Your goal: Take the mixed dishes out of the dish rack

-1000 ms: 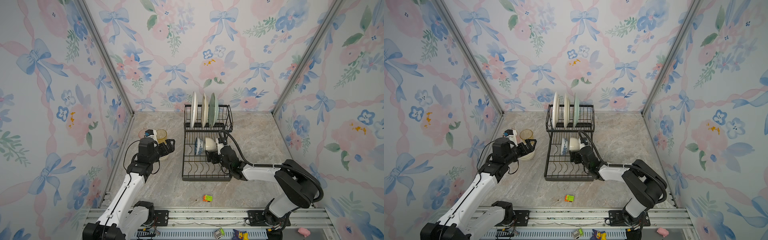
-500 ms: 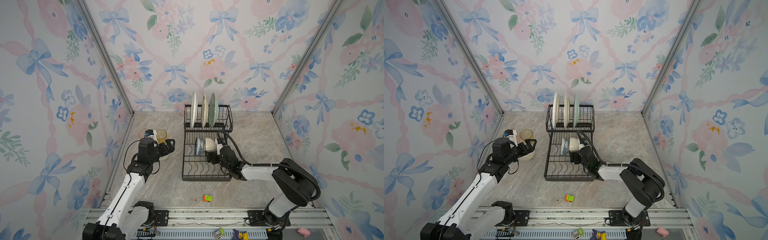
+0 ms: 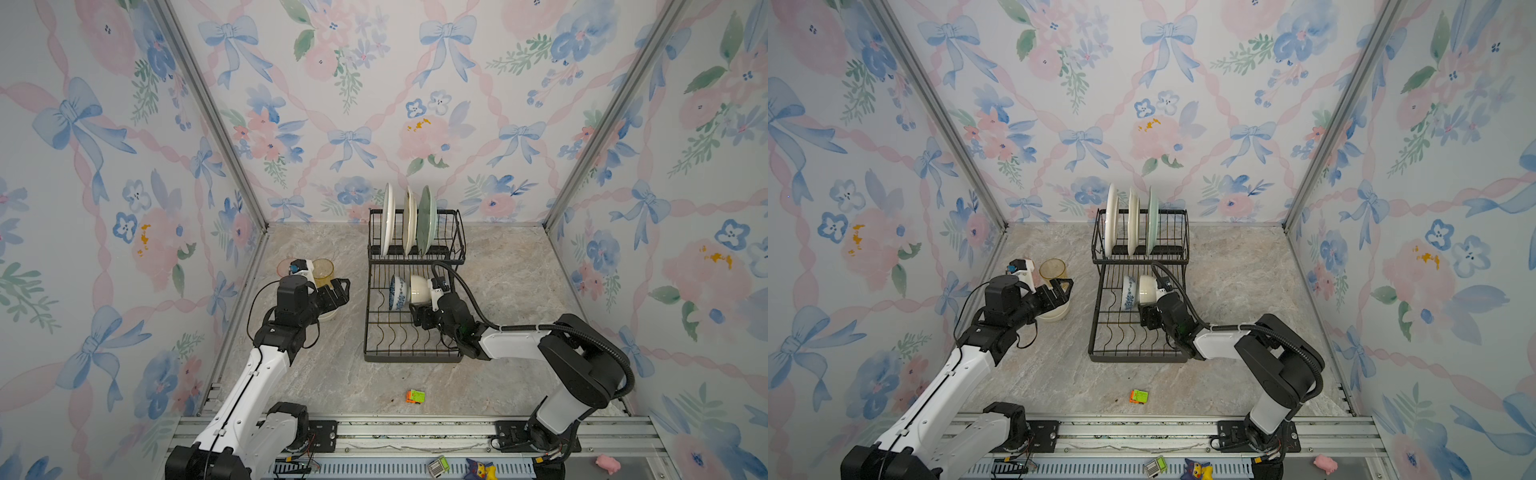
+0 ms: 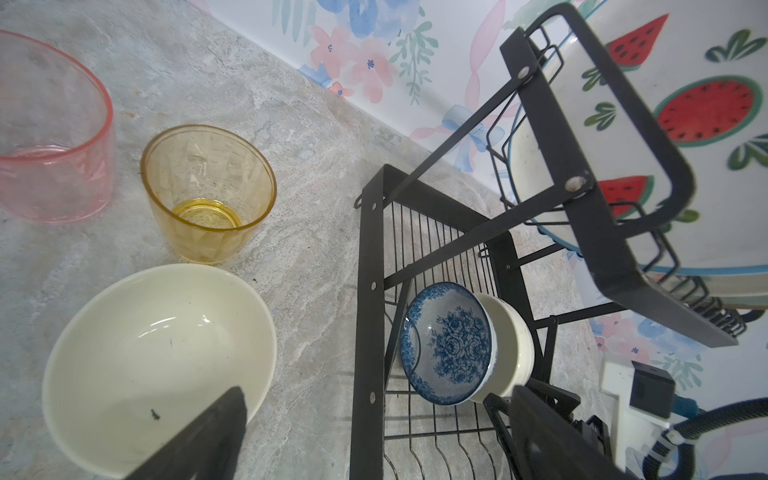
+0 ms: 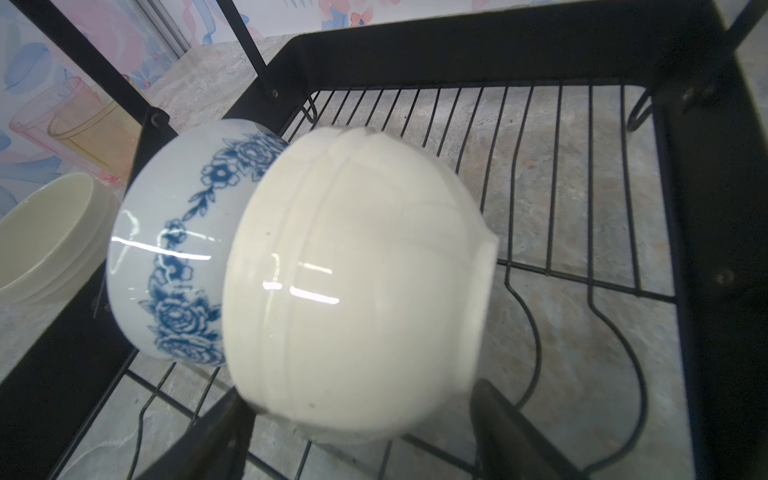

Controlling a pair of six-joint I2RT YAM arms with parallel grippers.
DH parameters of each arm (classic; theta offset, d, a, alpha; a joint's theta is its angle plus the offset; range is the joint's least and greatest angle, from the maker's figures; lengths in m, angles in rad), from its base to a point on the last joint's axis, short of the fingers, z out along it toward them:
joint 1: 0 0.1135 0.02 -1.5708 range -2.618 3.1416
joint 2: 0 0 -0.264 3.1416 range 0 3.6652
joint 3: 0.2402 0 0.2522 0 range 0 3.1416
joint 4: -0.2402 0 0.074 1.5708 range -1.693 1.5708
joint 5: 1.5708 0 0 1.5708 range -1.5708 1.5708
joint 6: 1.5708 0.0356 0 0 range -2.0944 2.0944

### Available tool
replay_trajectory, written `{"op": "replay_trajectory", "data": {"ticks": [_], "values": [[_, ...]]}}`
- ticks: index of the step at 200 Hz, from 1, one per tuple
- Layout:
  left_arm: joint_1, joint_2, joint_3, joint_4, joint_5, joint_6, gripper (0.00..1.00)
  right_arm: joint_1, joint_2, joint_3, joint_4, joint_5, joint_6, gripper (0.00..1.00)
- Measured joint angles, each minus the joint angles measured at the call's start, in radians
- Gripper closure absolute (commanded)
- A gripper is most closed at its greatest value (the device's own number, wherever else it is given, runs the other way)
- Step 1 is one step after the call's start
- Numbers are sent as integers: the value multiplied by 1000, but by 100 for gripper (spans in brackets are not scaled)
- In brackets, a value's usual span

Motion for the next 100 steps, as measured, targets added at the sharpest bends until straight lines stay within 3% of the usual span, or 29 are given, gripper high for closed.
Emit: {"op": "replay_trajectory", "data": {"ticks": [100], "values": [[0, 0, 0, 0, 0, 0, 2, 0, 0, 7, -15, 16, -16, 29]]}}
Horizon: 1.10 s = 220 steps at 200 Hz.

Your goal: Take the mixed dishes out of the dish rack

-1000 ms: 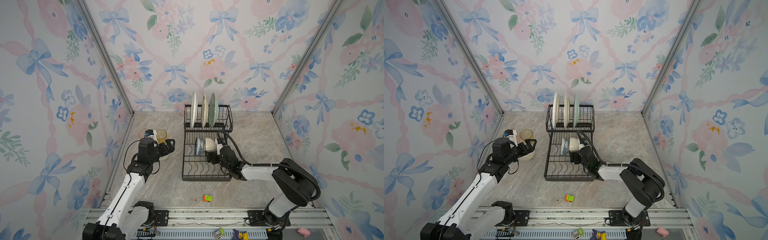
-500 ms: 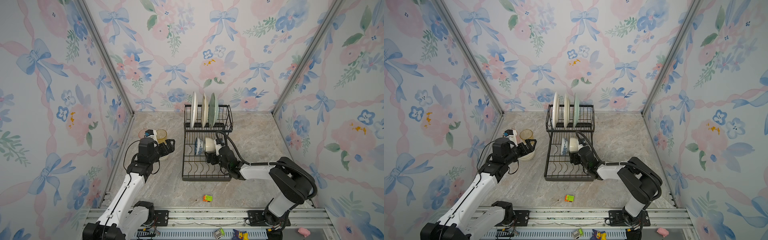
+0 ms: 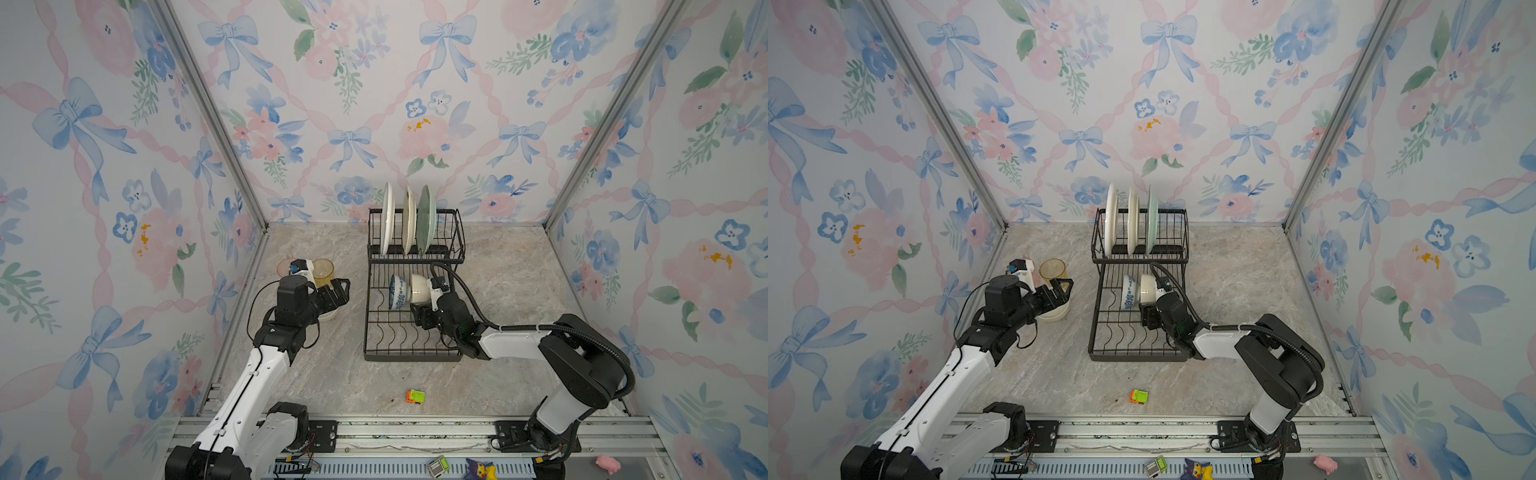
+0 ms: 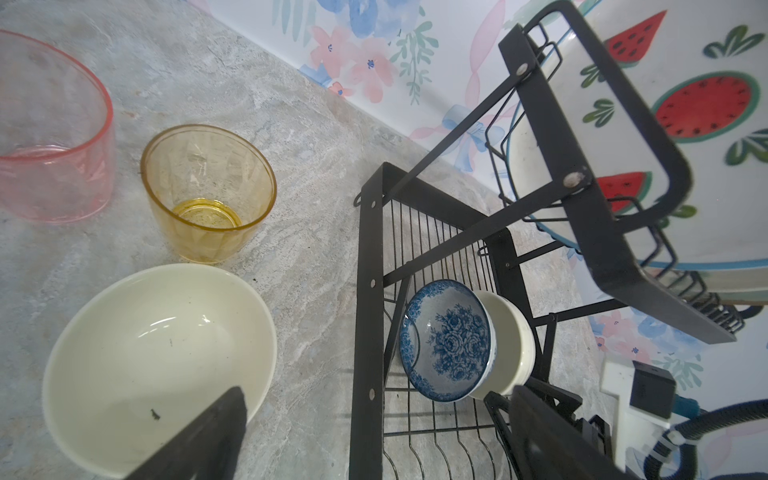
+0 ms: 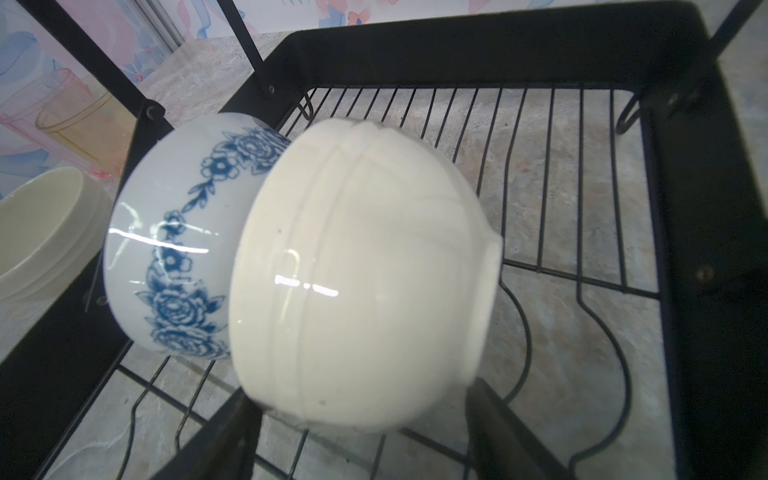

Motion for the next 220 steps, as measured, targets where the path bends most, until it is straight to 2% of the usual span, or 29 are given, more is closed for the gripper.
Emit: {"op": "replay_trajectory", "data": {"ticks": [157, 220], "values": [[0, 8, -2, 0, 7, -1, 2, 0, 3, 8, -16, 3, -11, 33], [0, 8, -8, 0, 7, -4, 2, 1, 3, 8, -17, 16, -55, 34]]}}
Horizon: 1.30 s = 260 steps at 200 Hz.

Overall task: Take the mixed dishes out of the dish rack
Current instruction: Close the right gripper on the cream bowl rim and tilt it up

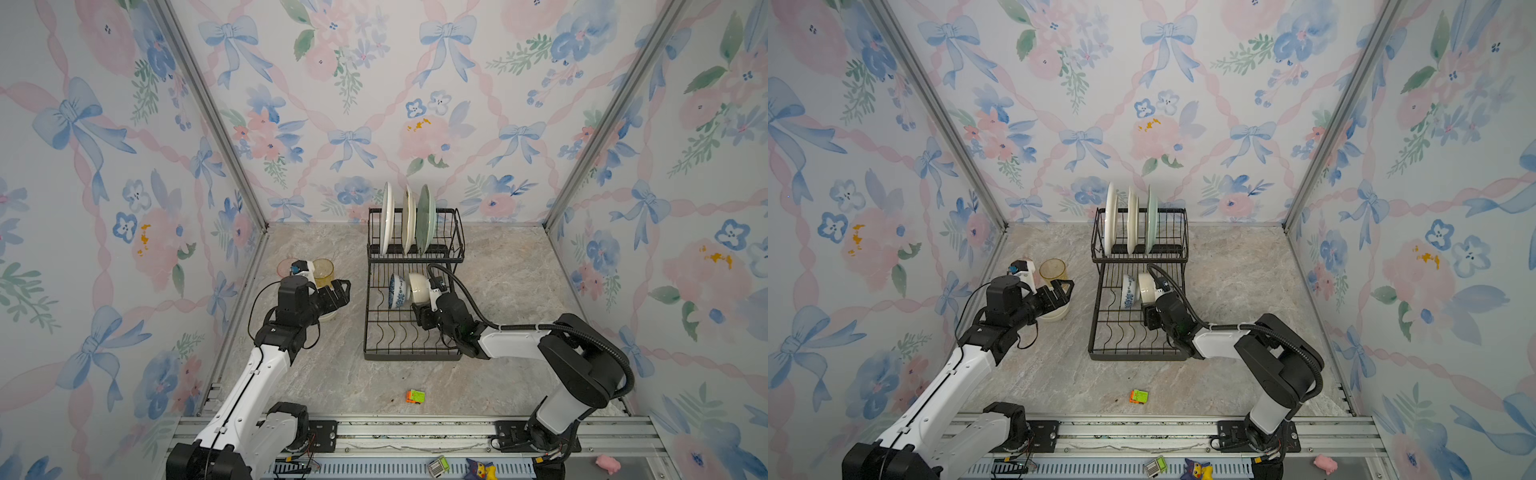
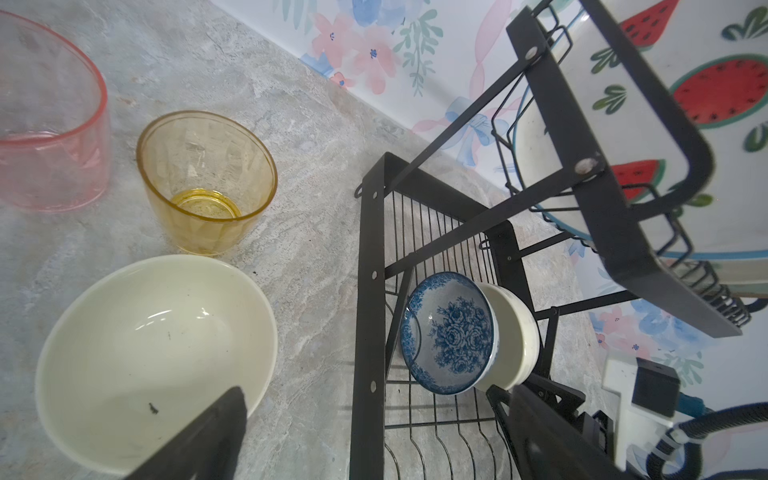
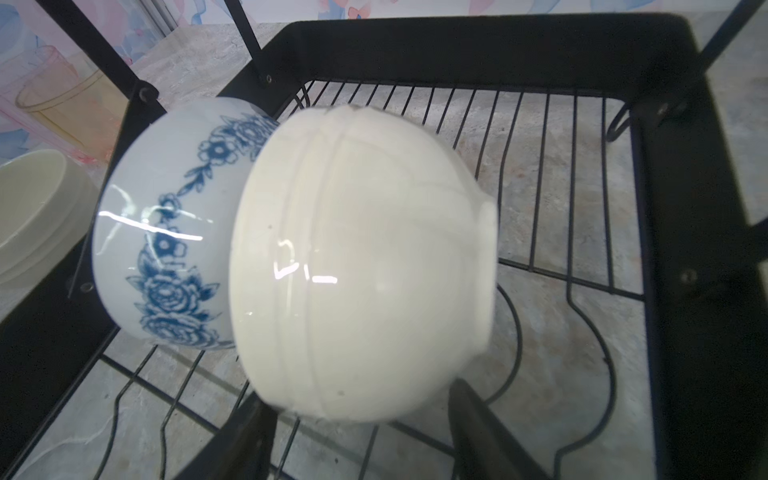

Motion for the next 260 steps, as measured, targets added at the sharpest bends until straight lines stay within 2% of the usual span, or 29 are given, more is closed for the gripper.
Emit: {"op": "replay_trajectory", "data": {"ticks": [75, 107, 161, 230, 260], "values": [[0, 0, 0, 0, 0, 0, 2, 0, -34, 0, -10, 32, -54, 35], [0, 5, 0, 0, 0, 0, 2, -3, -42, 0, -11, 30, -60, 32], [0, 9, 0, 0, 0, 0, 2, -35, -43, 0, -8, -34, -48, 29], [0, 9, -1, 0, 0, 0, 2, -61, -29, 17, -6, -75, -27, 18], [0, 10, -1, 0, 0, 0, 2, -63, -1, 30, -6, -94, -23, 18]]}}
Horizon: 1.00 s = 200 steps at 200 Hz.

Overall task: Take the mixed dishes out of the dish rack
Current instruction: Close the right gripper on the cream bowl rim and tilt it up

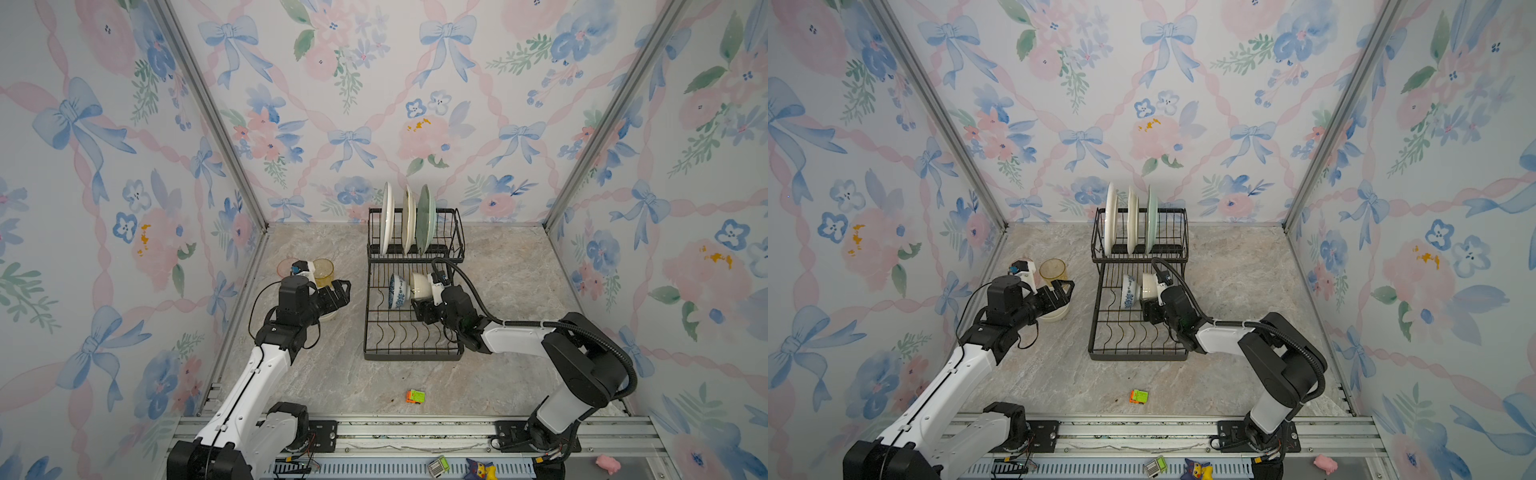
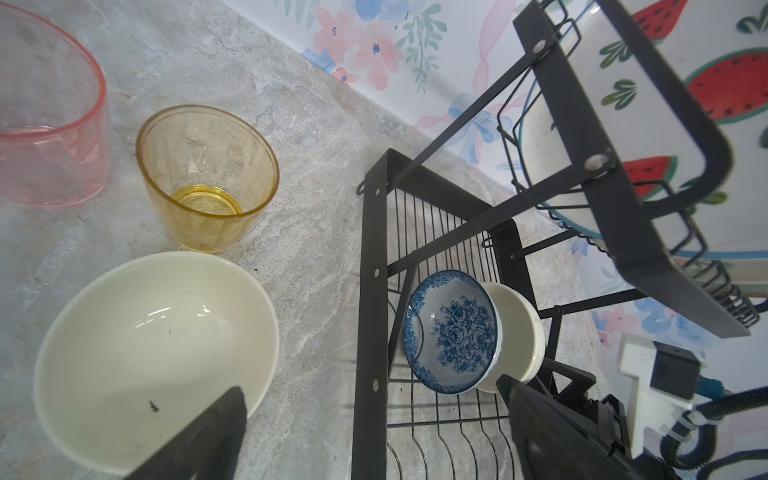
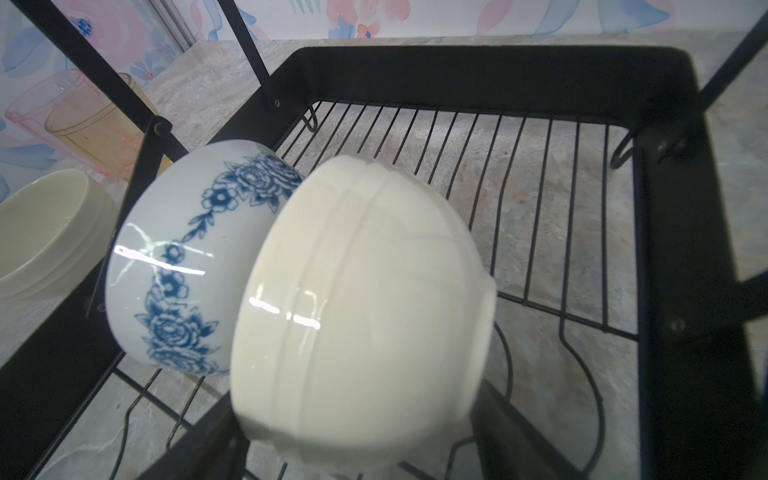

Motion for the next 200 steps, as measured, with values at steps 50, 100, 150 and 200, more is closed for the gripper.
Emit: {"op": "replay_trajectory", "data": {"ticks": [50, 100, 150, 200], "values": [[0, 2, 0, 0, 0, 0, 2, -15, 18, 20, 0, -30, -3, 22], [0, 12, 0, 0, 0, 0, 2, -23, 18, 31, 3, -29, -38, 34], [0, 21, 0, 0, 0, 0, 2, -23, 18, 31, 8, -29, -53, 40], [0, 21, 0, 0, 0, 0, 2, -23, 15, 31, 8, -20, -65, 41]]}}
